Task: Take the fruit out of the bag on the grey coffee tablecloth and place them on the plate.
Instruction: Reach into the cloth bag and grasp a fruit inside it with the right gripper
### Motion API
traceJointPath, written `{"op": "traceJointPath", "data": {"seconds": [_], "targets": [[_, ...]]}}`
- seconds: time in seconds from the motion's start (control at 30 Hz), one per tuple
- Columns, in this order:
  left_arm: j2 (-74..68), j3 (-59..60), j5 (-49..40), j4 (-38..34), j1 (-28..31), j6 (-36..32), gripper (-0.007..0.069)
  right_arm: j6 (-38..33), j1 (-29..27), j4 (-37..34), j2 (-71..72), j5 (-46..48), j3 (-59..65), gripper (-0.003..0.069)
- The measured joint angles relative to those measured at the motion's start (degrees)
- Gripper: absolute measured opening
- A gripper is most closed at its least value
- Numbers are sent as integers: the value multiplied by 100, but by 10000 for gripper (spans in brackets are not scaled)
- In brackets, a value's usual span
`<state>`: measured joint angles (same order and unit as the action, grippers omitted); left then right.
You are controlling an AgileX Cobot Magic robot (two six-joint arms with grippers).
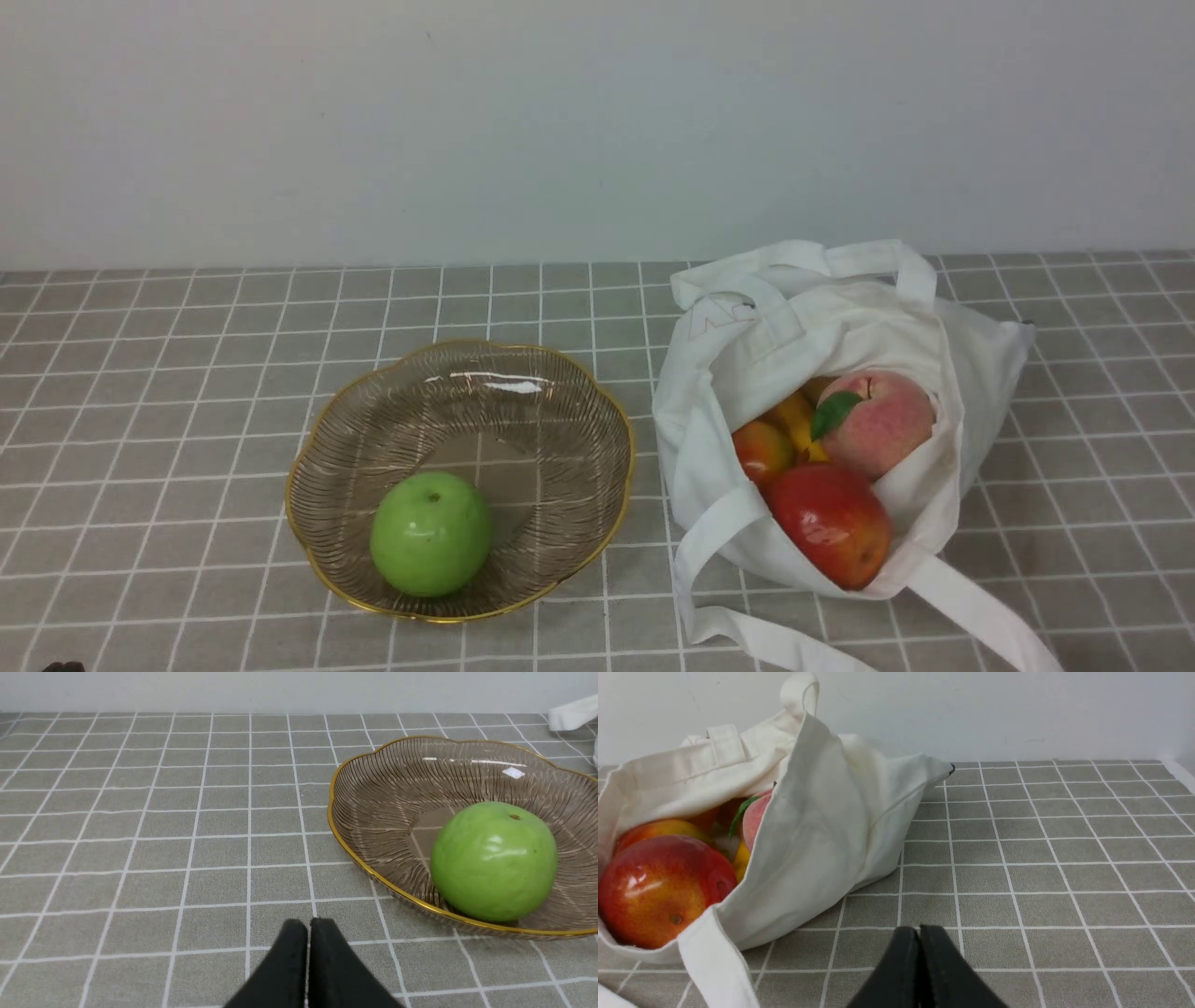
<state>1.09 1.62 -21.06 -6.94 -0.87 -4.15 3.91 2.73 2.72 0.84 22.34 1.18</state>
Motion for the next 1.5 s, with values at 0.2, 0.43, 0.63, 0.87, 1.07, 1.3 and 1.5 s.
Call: {"op": "traceJointPath", "data": {"seconds": [0.2, 0.43, 0.63, 0.87, 1.07, 1.3, 1.5], "targets": [[0, 0, 0, 0, 0, 0, -8, 0, 0, 29, 0, 0, 0, -14], [0, 0, 0, 0, 0, 0, -8, 52, 0, 229, 0, -256, 27, -14], [0, 0, 0, 0, 0, 0, -8, 696, 0, -853, 0, -1622, 52, -14], [0, 0, 0, 0, 0, 0, -8, 1039, 0, -1450, 0, -2321, 52, -14], [0, 0, 0, 0, 0, 0, -8, 1304, 0, -1482, 0, -2864, 52, -14], [0, 0, 0, 0, 0, 0, -8, 2023, 207, -1089, -431, -2359, -1465, -14], [0, 0, 0, 0, 0, 0, -8, 1235, 729, -572, -2747, 1167, -3833, -14]]}}
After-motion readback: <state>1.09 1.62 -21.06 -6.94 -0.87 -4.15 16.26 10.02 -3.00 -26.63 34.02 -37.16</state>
